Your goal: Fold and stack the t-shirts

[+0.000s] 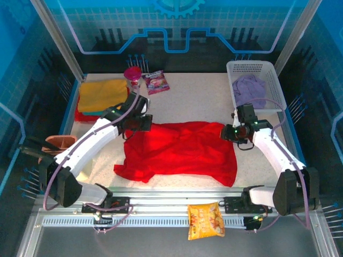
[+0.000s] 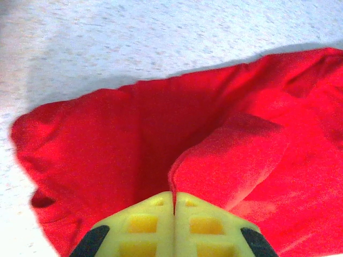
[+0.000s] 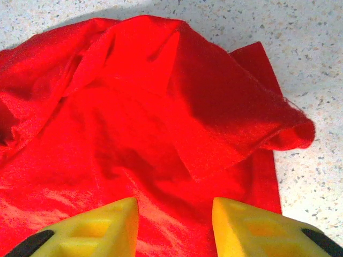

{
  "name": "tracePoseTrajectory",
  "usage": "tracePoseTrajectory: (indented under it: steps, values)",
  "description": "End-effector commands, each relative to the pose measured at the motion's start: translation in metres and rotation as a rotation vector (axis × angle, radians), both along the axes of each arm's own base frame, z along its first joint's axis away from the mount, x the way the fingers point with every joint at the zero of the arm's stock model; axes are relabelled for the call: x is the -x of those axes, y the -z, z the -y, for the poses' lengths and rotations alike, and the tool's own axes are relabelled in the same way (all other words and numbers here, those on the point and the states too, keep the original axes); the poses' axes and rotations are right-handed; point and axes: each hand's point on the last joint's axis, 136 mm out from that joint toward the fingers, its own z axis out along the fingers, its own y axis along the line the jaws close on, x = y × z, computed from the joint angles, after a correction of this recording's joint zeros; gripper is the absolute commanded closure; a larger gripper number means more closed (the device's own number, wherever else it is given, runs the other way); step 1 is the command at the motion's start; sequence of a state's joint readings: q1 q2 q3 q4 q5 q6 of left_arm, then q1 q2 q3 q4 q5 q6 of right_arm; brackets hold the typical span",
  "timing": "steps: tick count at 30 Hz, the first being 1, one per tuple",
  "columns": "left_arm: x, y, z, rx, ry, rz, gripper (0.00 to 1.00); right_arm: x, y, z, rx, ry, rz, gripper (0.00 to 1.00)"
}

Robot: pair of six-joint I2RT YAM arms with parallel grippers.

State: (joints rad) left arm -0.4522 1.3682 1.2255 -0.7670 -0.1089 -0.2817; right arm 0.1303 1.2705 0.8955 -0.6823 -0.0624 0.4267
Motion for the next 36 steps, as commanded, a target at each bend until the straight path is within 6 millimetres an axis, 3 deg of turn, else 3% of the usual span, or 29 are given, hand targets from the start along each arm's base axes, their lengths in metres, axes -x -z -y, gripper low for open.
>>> tracePoseTrajectory:
  steps: [1, 11, 14, 17, 18, 27, 36]
  values:
    - [0.007, -0.035, -0.025, -0.028, -0.036, 0.071, 1.00, -0.004, 0.011, 0.004, 0.033, 0.027, -0.016, 0.59]
    - [0.011, -0.077, -0.054, -0.056, -0.088, 0.167, 1.00, -0.027, 0.032, 0.006, 0.061, 0.043, -0.045, 0.66]
    - [0.011, -0.082, -0.060, -0.071, -0.095, 0.187, 1.00, -0.034, 0.029, 0.005, 0.058, 0.045, -0.022, 0.75]
    - [0.006, -0.090, -0.070, -0.094, -0.117, 0.208, 1.00, -0.041, 0.022, 0.012, 0.065, 0.053, -0.006, 0.97]
    - [0.004, -0.095, -0.075, -0.107, -0.126, 0.218, 1.00, -0.042, 0.017, 0.016, 0.065, 0.058, 0.002, 1.00]
    - [-0.018, -0.123, -0.100, -0.130, -0.186, 0.293, 1.00, -0.045, -0.034, 0.050, -0.052, 0.117, 0.131, 1.00]
    - [-0.025, -0.128, -0.123, -0.172, -0.243, 0.315, 1.00, -0.036, -0.036, 0.054, -0.033, 0.118, 0.140, 1.00]
